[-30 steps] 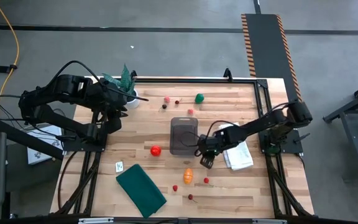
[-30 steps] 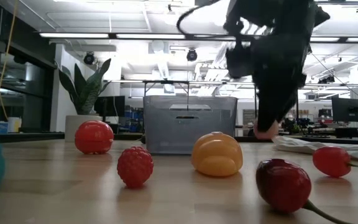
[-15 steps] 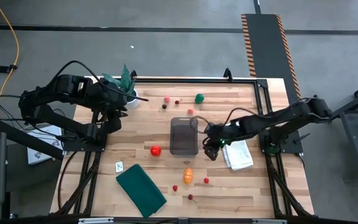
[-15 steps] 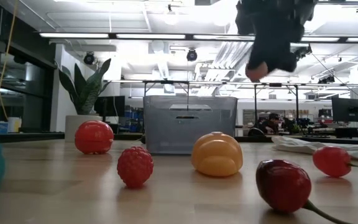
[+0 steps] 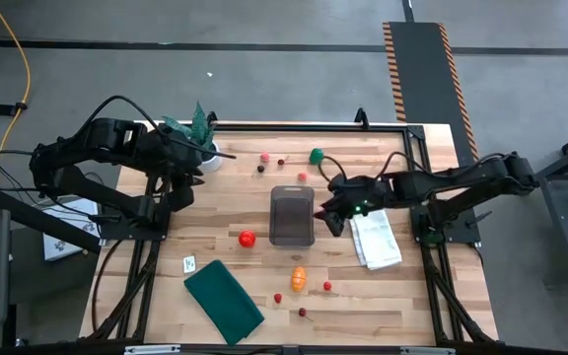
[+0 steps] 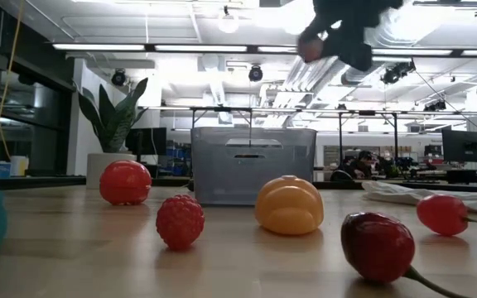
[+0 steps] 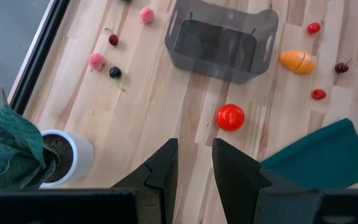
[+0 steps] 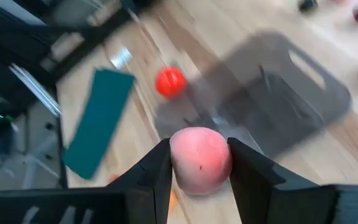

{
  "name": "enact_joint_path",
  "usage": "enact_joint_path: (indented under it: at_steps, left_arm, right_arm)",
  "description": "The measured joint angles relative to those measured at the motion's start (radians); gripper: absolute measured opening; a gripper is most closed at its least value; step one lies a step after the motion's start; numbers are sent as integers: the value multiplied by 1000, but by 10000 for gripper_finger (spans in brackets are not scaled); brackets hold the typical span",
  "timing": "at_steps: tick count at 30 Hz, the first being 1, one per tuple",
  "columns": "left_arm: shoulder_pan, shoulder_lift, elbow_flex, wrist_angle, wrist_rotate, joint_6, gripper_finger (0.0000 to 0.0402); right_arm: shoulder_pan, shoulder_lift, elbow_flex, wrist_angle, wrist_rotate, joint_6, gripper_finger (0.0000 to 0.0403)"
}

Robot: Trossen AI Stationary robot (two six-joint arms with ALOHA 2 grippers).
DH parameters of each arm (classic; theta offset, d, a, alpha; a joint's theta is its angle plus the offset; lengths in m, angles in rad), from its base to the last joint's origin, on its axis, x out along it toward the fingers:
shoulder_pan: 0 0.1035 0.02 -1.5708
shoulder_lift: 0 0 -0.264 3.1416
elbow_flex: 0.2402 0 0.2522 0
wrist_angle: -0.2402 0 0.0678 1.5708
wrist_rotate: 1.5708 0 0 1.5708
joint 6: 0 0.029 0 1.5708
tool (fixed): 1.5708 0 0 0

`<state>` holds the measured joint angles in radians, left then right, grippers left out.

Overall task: Pick and placing Produce into tupperware
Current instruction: Put the pink peach into the transparent black bin

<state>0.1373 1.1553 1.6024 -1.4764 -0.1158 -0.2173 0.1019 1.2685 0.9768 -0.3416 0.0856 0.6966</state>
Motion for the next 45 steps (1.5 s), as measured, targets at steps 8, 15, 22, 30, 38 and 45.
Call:
enact_joint_path:
  at_steps: [8, 15, 22, 30, 38, 45]
  left_arm:
    - [0, 0, 0, 33, 0, 0, 90]
    - [0, 0, 0, 32, 0, -20, 90]
    - [0, 0, 0, 31, 4, -24, 90]
    - [0, 0, 0, 30, 5, -25, 90]
    - [0, 0, 0, 30, 6, -25, 90]
    - [0, 0, 0, 25, 5, -25, 90]
  right_arm:
    - [-79, 70, 0, 115, -48, -56, 115]
    - [-129, 152, 0, 162, -113, -90, 115]
    - [-147, 234, 104, 85, -162, -194, 115]
    - [-148, 409, 332, -185, -165, -358, 115]
    - [-151, 566, 544, -406, -165, -474, 115]
    - [-178, 630, 645, -509, -185, -488, 115]
